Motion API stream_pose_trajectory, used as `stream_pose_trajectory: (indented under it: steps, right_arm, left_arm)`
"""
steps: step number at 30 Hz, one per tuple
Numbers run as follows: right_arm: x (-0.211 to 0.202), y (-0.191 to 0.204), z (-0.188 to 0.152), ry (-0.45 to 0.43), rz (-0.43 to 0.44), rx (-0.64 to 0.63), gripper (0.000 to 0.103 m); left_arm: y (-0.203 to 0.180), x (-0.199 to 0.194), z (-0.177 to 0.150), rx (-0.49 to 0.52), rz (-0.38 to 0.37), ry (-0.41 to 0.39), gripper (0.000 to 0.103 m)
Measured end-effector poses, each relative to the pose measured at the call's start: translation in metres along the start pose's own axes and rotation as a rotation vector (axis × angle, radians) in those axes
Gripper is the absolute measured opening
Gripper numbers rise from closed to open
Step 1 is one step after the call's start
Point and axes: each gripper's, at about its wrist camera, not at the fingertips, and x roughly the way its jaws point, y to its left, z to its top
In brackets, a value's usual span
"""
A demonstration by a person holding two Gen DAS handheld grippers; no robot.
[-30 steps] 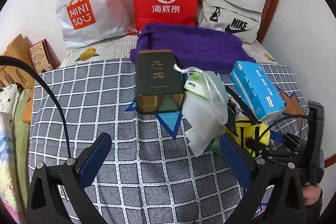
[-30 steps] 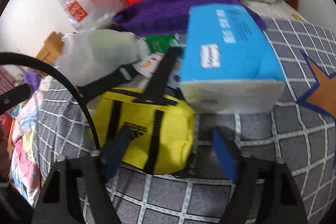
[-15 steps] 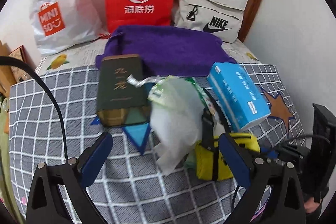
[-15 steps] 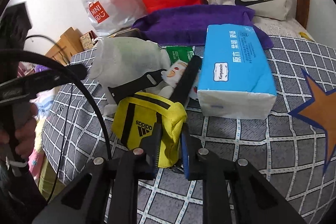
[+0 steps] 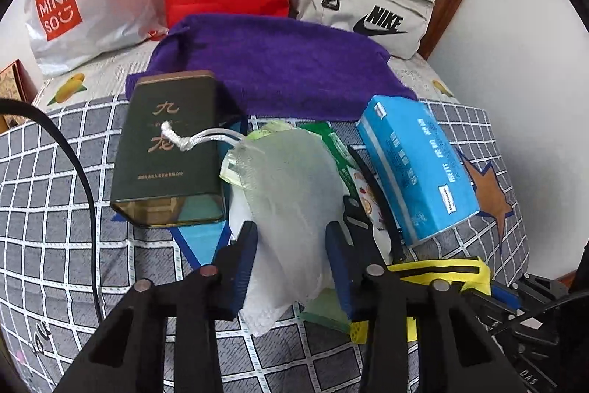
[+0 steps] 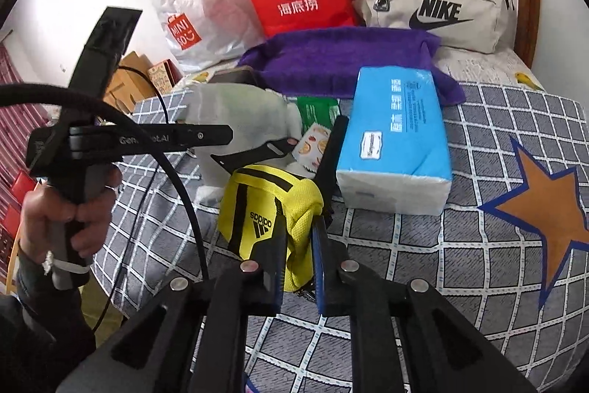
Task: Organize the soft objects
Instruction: 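Grasp the yellow Adidas pouch with the right tool while the left tool grasps the white mesh bag, then carry the pouch onto the purple towel and open the right tool while the left carries the mesh bag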
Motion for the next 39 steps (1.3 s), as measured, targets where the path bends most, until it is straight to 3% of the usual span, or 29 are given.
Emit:
stream_pose_trajectory:
  steps: [3, 6, 19, 25, 29, 39]
  right_arm:
    - [-0.008, 0.001, 0.004, -0.011, 0.015, 0.000, 0.013]
    - [-0.015, 0.003, 0.006, -0.031, 0.013, -0.009, 0.012]
    - [-0.049, 0.019, 0.021, -0.116, 0.039, -0.033, 0.012]
    - [-0.050, 0.013, 0.035, -0.135, 0.007, -0.018, 0.011]
    - [-0.043, 0.003, 0.047, -0.129, -0.037, 0.006, 0.012]
    - [-0.025, -0.013, 0.100, -0.149, -0.039, 0.043, 0.012]
  left_arm:
    - [0.003, -0.007, 0.001, -0.005, -0.021, -0.021, 0.011]
    - [0.005, -0.014, 0.001, -0.014, -0.051, -0.020, 0.006]
    - [0.005, -0.070, 0.010, 0.027, -0.028, -0.117, 0.006]
    - [0.009, -0.089, 0.021, 0.039, -0.024, -0.154, 0.006]
    - [0.015, -0.095, 0.031, 0.037, -0.014, -0.178, 0.006]
    - [0.033, -0.094, 0.059, 0.024, 0.008, -0.180, 0.006]
